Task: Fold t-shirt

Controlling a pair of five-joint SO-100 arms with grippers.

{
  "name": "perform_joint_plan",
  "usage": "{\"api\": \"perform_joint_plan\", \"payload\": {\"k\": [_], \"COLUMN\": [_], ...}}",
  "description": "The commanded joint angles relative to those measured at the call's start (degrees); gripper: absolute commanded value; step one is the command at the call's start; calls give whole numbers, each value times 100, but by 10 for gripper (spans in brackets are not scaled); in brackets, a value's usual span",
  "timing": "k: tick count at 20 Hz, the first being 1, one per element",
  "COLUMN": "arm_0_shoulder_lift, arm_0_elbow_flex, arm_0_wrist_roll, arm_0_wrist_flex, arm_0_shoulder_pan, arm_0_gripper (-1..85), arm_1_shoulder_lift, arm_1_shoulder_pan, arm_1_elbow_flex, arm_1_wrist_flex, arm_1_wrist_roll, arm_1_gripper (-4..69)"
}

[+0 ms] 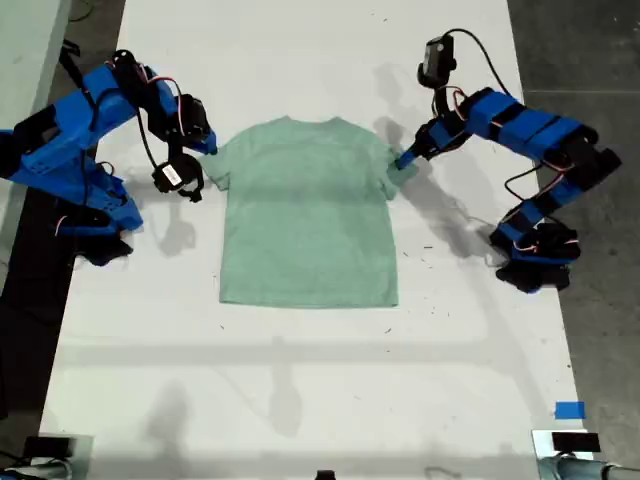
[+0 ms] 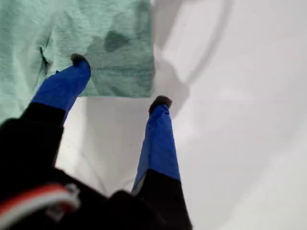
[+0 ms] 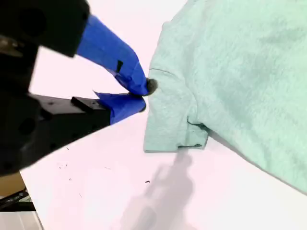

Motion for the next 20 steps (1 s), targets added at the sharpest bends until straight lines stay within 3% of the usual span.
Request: {"api": "perform_joint_plan", "payload": {"k": [1,4,5,7,10,16,20], "arm_0_shoulder_lift": [18,-18,-44,-70,-70,-70,-70], "arm_0_elbow_flex": [-123,-123,-123,-123,-123,-97,-88], "arm_0_wrist_roll": [53,62,62,70,70,70,62], "arm_0_wrist_flex": [-105,-105,-105,-105,-88,-35,-44], "arm_0_shoulder_pan": [-62,-62,-62,-44,-9,35,62], "arm_0_gripper": [26,25,24,23,21,18,18], "arm_1_shoulder_lift": [-396,-888,-888,-993,-1011,-141,9], "arm_1_shoulder_pan": [97,35,35,105,114,18,-606], "arm_1_elbow_flex": [-97,-378,-396,-536,-765,-1978,-2883], "arm_1_wrist_flex": [-545,-563,-589,-475,-35,1942,2426], "arm_1_wrist_roll": [-141,-149,-185,-18,-26,229,756], "arm_1_gripper": [303,275,224,11,-1,-2,-2]}}
